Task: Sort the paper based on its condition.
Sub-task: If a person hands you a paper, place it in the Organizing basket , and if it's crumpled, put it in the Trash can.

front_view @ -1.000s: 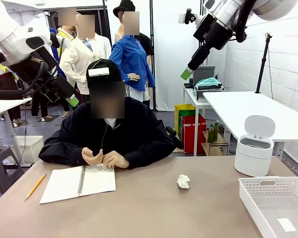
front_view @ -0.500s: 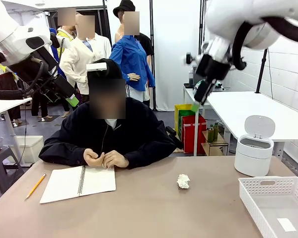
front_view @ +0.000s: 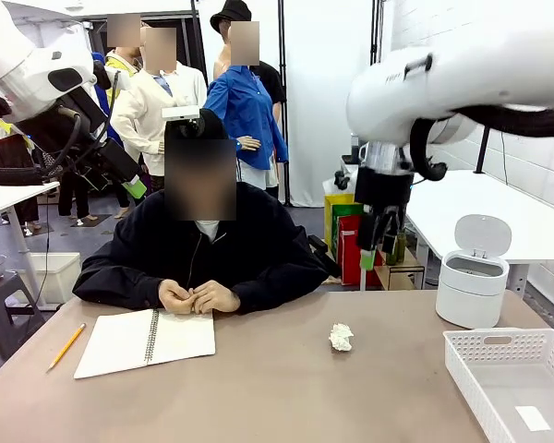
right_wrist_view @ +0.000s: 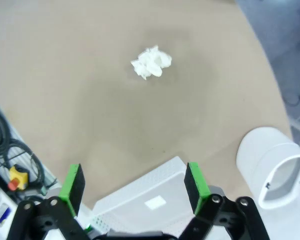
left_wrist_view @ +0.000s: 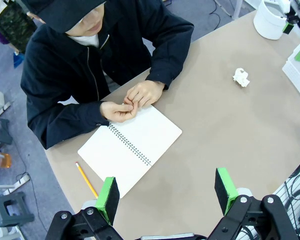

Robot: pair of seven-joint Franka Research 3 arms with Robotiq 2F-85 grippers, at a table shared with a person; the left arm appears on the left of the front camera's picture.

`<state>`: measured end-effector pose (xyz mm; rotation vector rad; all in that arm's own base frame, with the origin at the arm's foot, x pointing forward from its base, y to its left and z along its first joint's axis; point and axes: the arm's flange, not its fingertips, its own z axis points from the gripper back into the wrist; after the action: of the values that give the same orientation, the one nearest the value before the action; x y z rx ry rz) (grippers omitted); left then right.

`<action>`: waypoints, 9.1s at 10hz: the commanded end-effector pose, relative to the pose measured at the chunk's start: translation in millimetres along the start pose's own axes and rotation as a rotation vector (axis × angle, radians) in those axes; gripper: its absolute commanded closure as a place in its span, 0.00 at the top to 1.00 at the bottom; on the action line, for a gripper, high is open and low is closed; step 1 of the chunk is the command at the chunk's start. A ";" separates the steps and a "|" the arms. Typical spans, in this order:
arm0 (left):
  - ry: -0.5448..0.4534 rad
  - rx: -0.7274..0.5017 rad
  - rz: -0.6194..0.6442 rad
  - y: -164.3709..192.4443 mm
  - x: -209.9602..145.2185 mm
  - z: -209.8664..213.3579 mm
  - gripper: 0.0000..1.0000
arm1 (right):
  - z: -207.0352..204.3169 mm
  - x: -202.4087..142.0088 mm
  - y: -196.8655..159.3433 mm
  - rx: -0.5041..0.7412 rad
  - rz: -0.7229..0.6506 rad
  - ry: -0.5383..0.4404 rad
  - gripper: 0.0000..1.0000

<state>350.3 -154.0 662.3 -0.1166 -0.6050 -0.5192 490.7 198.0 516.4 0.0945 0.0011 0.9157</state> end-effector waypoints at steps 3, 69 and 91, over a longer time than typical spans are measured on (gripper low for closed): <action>0.000 0.009 -0.004 1.1 -0.5 1.0 1.00 | -27.6 13.5 -12.3 0.171 0.152 -0.226 1.00; 0.000 0.009 -0.004 1.1 -0.5 1.0 1.00 | 41.3 -108.3 -236.2 -0.186 -0.693 -0.019 0.33; 0.000 0.009 -0.004 1.1 -0.5 1.0 1.00 | 43.0 -105.5 -237.0 -0.180 -0.691 -0.022 1.00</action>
<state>350.3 -153.9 662.4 -0.1166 -0.6052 -0.5190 615.5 -31.9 535.8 -0.0645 -0.0632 0.2254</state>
